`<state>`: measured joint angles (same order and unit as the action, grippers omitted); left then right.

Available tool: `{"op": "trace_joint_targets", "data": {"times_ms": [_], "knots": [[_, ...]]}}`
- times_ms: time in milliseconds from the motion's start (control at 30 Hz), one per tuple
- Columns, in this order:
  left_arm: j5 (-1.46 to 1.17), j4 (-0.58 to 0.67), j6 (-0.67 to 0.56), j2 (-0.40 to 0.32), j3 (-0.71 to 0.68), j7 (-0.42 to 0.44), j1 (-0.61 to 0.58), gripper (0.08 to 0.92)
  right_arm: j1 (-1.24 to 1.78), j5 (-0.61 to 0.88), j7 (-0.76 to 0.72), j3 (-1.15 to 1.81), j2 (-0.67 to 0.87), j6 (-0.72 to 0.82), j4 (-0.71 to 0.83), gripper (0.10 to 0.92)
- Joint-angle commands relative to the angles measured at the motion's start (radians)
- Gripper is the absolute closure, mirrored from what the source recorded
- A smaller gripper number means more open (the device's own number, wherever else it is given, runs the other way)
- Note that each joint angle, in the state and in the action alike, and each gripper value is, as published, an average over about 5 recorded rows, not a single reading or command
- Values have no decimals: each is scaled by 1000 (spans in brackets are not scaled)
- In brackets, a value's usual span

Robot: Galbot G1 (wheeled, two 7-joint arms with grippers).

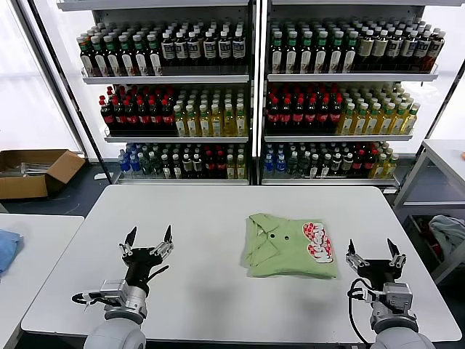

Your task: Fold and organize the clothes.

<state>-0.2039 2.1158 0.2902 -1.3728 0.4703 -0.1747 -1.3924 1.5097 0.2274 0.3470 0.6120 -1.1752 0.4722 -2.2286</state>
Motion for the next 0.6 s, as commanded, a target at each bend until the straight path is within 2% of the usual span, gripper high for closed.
{"op": "trace_joint_targets", "data": {"times_ms": [33,600], "knots": [[31,-8,14,-5,-16,17,14,177,22,1,0,54,-5,10,-12,203],[34,-22,19,4,-22,32,31,177,16,5,-6,51,-11,8,6,203]]}}
